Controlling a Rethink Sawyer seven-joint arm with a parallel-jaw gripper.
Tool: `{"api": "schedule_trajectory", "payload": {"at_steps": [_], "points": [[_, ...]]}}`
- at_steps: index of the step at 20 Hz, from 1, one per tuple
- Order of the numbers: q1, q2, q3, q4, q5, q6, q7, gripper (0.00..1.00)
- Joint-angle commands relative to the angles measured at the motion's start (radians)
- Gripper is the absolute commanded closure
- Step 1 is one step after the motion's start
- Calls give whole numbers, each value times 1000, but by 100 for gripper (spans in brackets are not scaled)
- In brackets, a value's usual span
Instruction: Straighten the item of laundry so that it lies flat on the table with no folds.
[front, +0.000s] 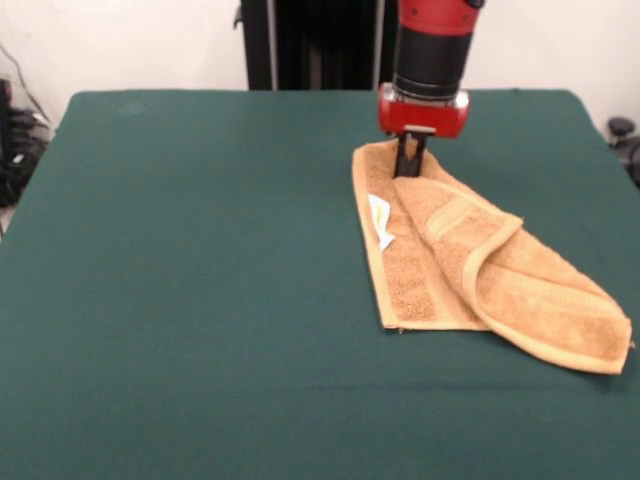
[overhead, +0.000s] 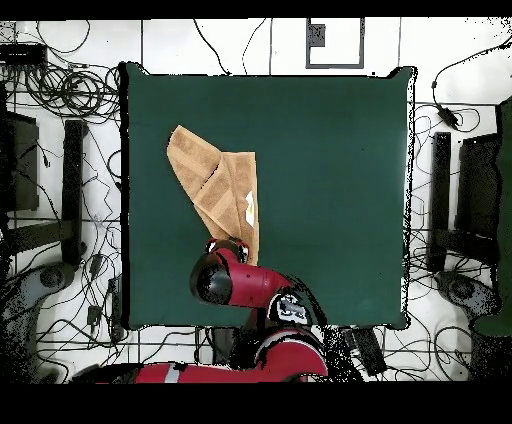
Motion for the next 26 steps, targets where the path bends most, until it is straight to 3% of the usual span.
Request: {"api": "schedule_trajectory", "payload": {"at_steps": [1, 22, 26], "points": [[27, 155, 26, -126, 97, -24, 216, 0], [34, 133, 24, -96, 97, -41, 229, 0], [61, 62, -15, -78, 117, 85, 207, 0]]}}
